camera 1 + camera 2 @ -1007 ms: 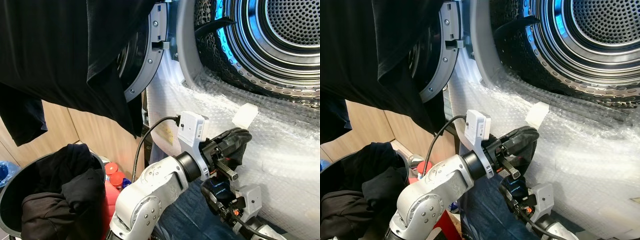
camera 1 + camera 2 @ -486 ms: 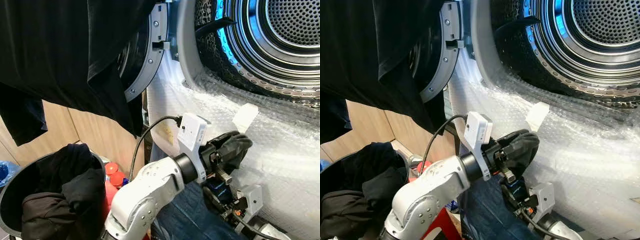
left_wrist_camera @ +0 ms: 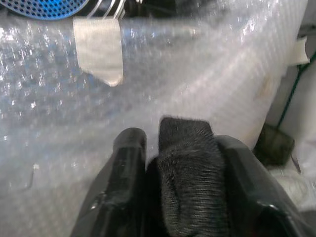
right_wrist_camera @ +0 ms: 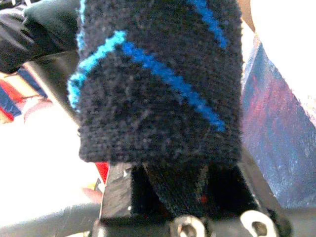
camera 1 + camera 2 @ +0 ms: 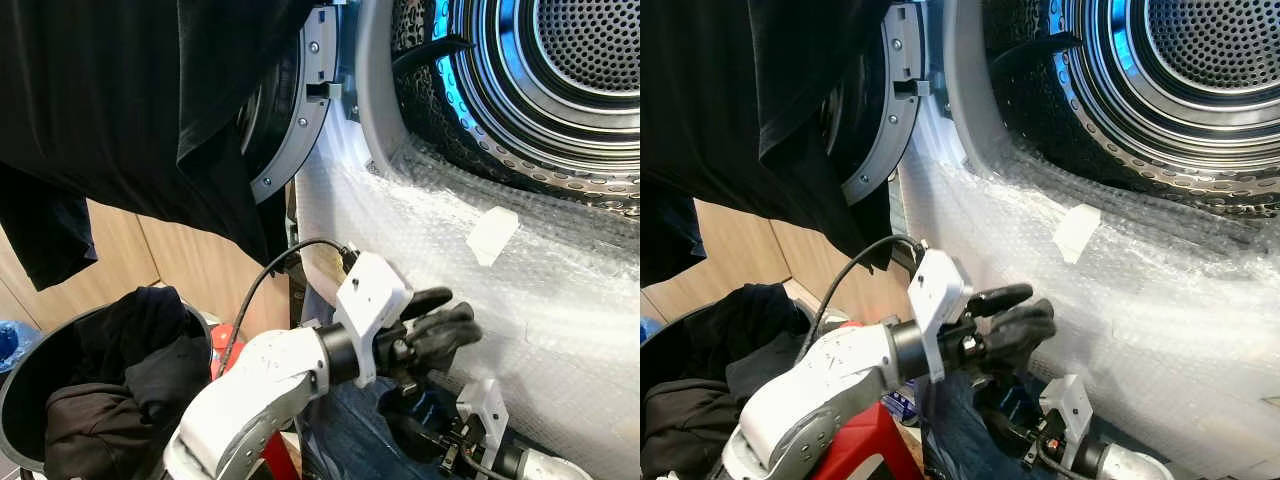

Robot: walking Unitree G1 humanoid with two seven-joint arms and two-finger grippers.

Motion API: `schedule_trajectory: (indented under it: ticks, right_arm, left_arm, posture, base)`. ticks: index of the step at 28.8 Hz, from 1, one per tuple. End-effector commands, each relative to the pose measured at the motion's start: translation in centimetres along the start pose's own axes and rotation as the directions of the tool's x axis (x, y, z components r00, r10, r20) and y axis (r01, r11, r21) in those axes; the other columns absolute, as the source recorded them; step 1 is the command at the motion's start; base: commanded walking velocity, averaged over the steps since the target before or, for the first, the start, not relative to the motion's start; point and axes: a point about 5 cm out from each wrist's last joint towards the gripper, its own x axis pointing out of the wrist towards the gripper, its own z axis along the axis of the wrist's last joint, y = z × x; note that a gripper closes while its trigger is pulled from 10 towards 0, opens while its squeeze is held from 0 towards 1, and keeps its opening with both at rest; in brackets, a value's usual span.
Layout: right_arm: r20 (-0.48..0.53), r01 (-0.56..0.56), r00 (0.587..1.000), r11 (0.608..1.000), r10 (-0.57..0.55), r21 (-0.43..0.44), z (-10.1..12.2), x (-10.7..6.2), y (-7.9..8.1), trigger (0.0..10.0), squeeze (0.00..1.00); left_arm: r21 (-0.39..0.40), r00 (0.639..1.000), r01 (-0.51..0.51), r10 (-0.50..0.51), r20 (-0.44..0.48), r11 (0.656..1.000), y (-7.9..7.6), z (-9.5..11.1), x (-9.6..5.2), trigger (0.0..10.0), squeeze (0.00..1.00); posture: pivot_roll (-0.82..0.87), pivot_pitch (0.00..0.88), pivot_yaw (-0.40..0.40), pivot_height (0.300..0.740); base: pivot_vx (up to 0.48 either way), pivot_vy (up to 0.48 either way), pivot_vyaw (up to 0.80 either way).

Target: Clothes washing

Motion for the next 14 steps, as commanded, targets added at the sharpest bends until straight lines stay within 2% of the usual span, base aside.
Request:
schedule_trajectory:
  ticks: [1, 5, 9, 10, 14]
  right_arm:
    - [-0.029, -0.040, 0.999, 0.998, 0.039, -0.044, 0.5, 0.0, 0.0, 0.0, 0.00]
    - [-0.037, -0.038, 0.999, 0.998, 0.036, -0.054, 0.8, -0.2, -0.5, 0.0, 0.00]
    - [-0.072, -0.069, 0.995, 0.995, 0.063, -0.076, 1.7, -0.8, -1.3, 0.0, 0.00]
    - [-0.106, -0.106, 0.990, 0.990, 0.096, -0.094, 2.0, -1.4, -1.3, 0.0, 0.00]
    - [-0.141, -0.147, 0.981, 0.983, 0.130, -0.111, 2.5, -2.1, -1.4, 0.0, 0.00]
  left_arm:
    - [0.040, 1.000, 0.017, -0.017, -0.006, 0.999, -0.1, 0.2, -0.4, 10.0, 1.00]
    - [0.034, 0.999, 0.034, -0.032, -0.040, 0.999, 0.1, -0.2, -0.9, 10.0, 1.00]
    - [0.003, 0.985, 0.109, -0.108, -0.138, 0.994, 0.3, -0.9, -3.0, 10.0, 1.00]
    - [-0.025, 0.965, 0.161, -0.163, -0.208, 0.987, 0.3, -1.2, -4.2, 10.0, 1.00]
    - [-0.057, 0.950, 0.208, -0.216, -0.225, 0.976, 0.2, -1.0, -5.4, 10.0, 1.00]
  posture:
    - [-0.01, 0.000, -0.020, 0.740]
    - [-0.01, 0.000, -0.022, 0.740]
    - [0.00, 0.000, -0.025, 0.740]
    - [0.00, 0.000, -0.025, 0.740]
    - [0.00, 0.000, -0.026, 0.740]
  base:
    - [0.000, 0.000, 0.00]
    - [0.000, 0.000, 0.00]
    - [0.000, 0.000, 0.00]
    - [0.000, 0.000, 0.00]
    - [0.000, 0.000, 0.00]
